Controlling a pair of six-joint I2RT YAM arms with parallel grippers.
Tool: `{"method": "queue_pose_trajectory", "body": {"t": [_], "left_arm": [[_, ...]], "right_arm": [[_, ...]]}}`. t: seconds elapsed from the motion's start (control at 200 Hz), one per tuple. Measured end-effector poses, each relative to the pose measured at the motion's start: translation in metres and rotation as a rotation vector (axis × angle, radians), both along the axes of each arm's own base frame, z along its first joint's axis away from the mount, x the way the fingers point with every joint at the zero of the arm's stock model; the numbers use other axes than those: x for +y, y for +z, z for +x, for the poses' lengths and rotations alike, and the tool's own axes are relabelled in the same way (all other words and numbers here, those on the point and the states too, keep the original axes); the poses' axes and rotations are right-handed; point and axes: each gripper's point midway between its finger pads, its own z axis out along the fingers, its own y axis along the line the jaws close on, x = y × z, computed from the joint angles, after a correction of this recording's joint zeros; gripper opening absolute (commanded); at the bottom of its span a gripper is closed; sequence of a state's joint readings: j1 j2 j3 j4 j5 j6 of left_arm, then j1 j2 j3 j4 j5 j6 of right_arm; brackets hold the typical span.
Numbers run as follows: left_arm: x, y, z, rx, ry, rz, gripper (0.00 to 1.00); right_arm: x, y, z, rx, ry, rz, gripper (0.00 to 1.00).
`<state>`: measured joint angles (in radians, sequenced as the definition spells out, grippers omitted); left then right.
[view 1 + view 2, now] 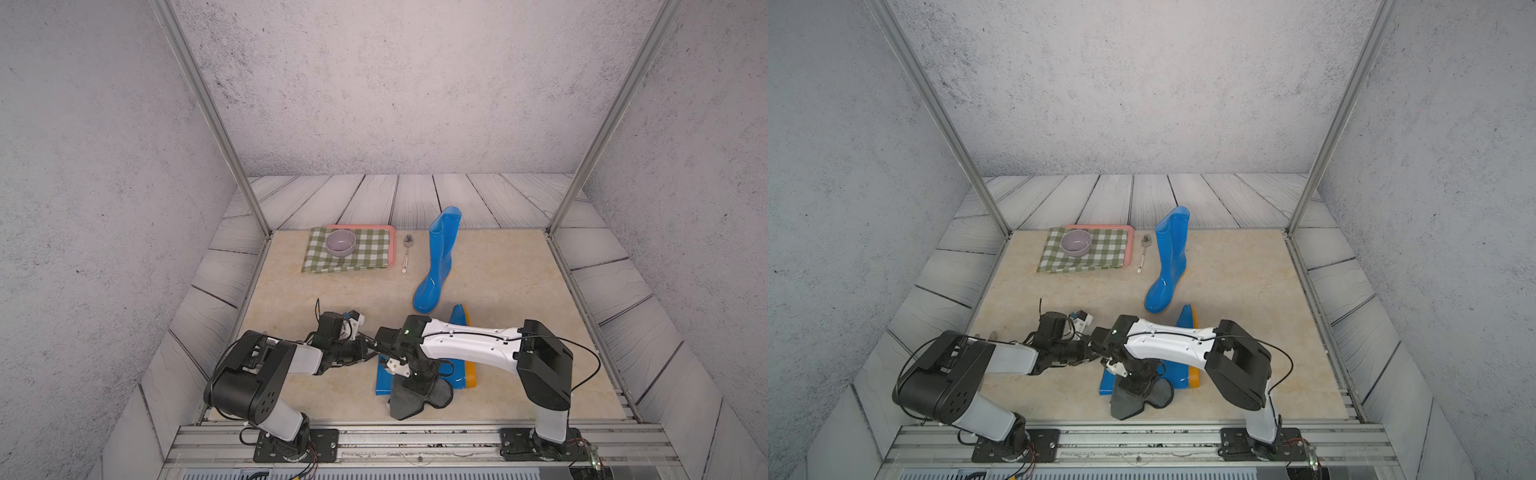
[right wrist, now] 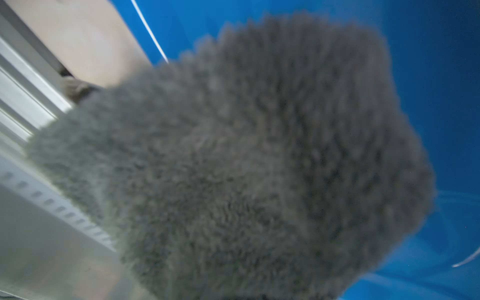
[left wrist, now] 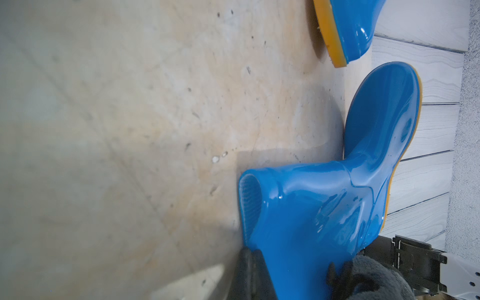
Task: Wipe the rubber boots with a cloth
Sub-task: Wipe the dirt off the rubber boot.
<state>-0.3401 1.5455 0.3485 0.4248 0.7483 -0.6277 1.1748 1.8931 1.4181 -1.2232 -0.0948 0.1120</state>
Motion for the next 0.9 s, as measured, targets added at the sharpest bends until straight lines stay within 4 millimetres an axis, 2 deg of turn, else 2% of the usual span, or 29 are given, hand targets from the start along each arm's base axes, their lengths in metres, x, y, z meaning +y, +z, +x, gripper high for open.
{"method": "queue_pose_trajectory", "body": {"t": [0.13, 0.325, 0.435, 0.666, 0.736, 0.901], "left_arm": [[0.000, 0.000, 0.000, 0.000, 0.002, -0.001, 0.00], [0.000, 0.000, 0.000, 0.003, -0.003, -0.006, 0.00], [0.000, 0.000, 0.000, 0.003, -0.002, -0.007, 0.00], [0.000, 0.000, 0.000, 0.002, -0.003, -0.010, 0.00], [0.000, 0.000, 0.000, 0.002, -0.004, -0.011, 0.00], [0.000, 0.000, 0.000, 0.003, -0.004, -0.012, 0.00]], "right_arm": [[-0.023, 0.000, -0.009, 0.002, -0.037, -0.025, 0.00], [-0.044, 0.022, -0.009, -0.046, -0.121, 0.033, 0.00], [-0.061, 0.028, -0.004, -0.062, -0.205, 0.044, 0.00], [-0.110, 0.023, 0.013, -0.068, -0.477, 0.018, 0.00], [-0.113, 0.026, 0.014, -0.076, -0.508, 0.031, 0.00], [-0.108, 0.034, 0.017, -0.094, -0.518, 0.066, 0.00]]}}
